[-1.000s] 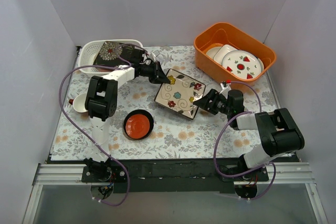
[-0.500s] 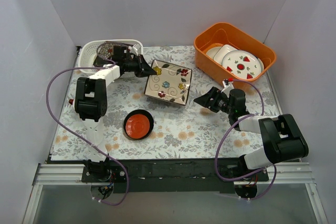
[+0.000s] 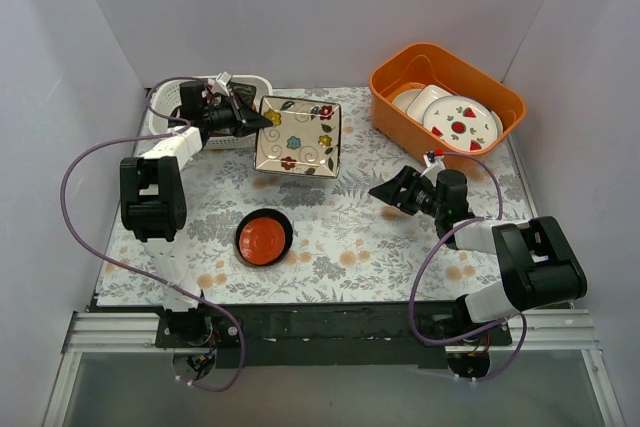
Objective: Place the plates into the plastic bin on the countertop
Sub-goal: Place the plate in the plastic bin.
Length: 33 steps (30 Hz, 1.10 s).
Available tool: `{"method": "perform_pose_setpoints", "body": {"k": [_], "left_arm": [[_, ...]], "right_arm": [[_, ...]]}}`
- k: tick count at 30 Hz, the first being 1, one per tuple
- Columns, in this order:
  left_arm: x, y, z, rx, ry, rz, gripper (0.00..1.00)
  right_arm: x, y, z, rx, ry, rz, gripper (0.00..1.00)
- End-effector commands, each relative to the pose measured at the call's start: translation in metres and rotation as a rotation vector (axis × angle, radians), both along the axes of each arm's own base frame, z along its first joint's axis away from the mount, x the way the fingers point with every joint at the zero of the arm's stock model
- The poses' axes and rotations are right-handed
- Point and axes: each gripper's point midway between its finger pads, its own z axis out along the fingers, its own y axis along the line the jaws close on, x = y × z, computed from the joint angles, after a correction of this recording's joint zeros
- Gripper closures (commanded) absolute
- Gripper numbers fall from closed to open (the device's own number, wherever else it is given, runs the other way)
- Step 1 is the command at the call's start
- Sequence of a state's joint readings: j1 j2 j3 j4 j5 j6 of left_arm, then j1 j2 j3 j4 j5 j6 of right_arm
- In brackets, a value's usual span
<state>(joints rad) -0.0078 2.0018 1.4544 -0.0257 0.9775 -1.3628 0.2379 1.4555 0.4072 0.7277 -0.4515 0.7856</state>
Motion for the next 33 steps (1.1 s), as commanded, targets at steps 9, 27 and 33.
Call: {"method": "perform_pose_setpoints", "body": {"k": [9,27,33], "left_arm": [[-0.011,0.058,0.095,-0.182,-0.170,0.067,1.00],[0.016,0.116,0.079,-0.227,-0.090,0.359,1.00],[0.032,0.130,0.094,-0.217,-0.110,0.470,1.00]], "right_arm": [[-0.001,0.003,-0.005,0.003,-0.004,0.016,0.18],[0.006,0.010,-0.002,0.057,0.004,0.035,0.19],[0.006,0.012,-0.001,0.064,0.004,0.044,0.19]]}}
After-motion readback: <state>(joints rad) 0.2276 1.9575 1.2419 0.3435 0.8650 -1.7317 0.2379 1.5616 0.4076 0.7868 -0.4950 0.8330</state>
